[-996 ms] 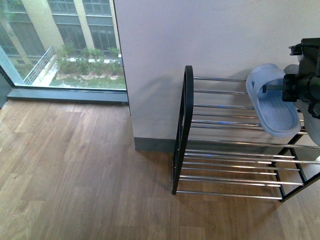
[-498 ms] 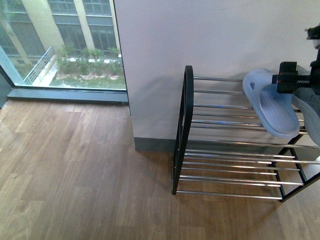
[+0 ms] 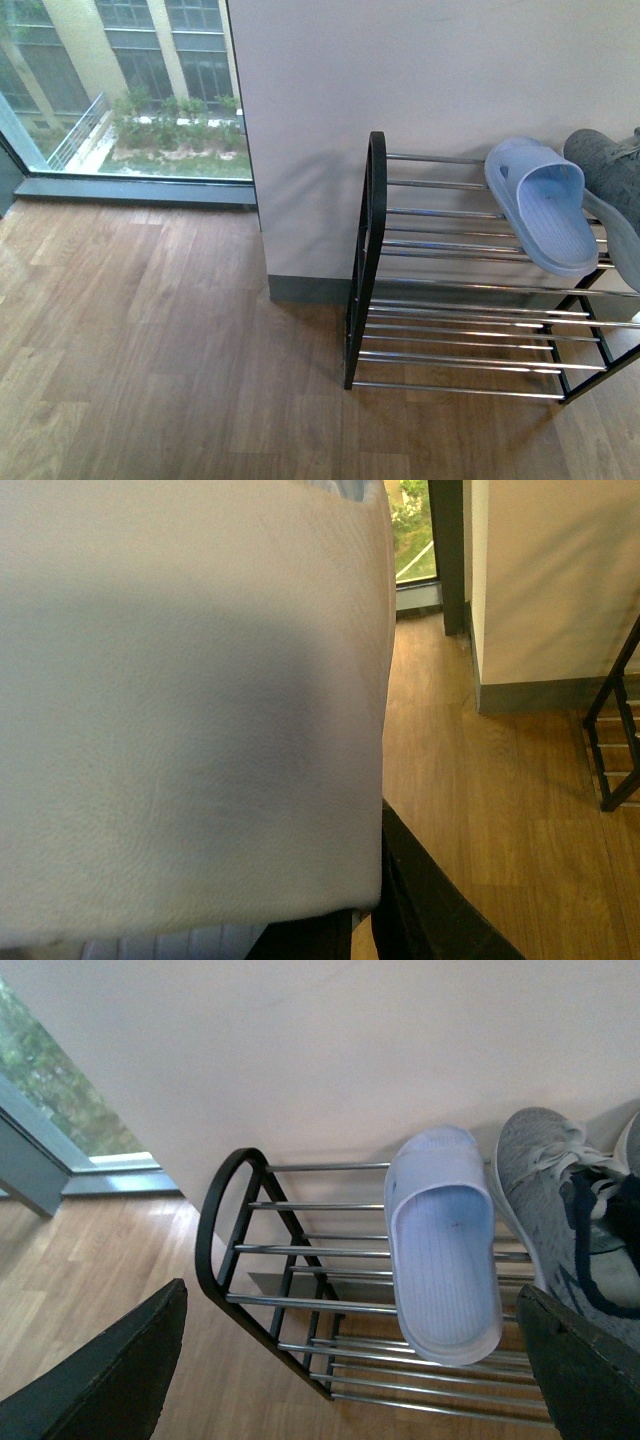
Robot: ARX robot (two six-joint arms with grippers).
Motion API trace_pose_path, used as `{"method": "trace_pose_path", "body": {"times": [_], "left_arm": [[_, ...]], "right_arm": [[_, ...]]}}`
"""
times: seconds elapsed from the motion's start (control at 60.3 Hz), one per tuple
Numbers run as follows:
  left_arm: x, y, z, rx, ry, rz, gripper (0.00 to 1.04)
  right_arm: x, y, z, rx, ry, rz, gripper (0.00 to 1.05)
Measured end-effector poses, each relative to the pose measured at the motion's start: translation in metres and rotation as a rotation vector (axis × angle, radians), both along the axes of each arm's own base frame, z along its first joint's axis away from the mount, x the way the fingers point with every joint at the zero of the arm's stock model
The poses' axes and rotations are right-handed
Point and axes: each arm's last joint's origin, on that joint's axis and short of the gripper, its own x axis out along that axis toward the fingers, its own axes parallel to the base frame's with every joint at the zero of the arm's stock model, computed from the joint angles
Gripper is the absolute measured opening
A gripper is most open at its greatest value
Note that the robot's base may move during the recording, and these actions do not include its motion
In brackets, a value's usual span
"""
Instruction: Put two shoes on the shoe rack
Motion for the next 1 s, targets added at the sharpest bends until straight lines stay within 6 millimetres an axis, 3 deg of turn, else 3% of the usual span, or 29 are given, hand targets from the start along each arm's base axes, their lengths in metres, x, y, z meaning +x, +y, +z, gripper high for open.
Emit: {"method": "trace_pose_path", "body": {"times": [0.183, 0.365, 0.431, 0.548, 0.846, 0.996], "left_arm": [[0.0, 0.0, 0.0, 0.0, 0.0, 0.0, 0.02], [0.0, 0.0, 0.0, 0.0, 0.0, 0.0, 0.02], [0.0, 0.0, 0.0, 0.0, 0.0, 0.0, 0.02], [0.0, 0.0, 0.0, 0.0, 0.0, 0.0, 0.02], [0.0, 0.0, 0.0, 0.0, 0.0, 0.0, 0.02], [0.0, 0.0, 0.0, 0.0, 0.0, 0.0, 0.02]], "right_arm": [[-0.038, -0.004, -0.006, 0.028, -0.029, -0.048, 0.95], [-0.047, -0.007, -0.013, 0.039, -0.066, -0.08, 0.94], [-0.053, 0.001, -0.007, -0.112, -0.213, -0.037, 0.77], [-0.063, 0.017, -0.004, -0.185, -0.244, -0.026, 0.51], [-0.077, 0.034, 0.001, -0.208, -0.259, -0.02, 0.03], [-0.083, 0.04, 0.003, -0.213, -0.268, -0.016, 0.02]]}}
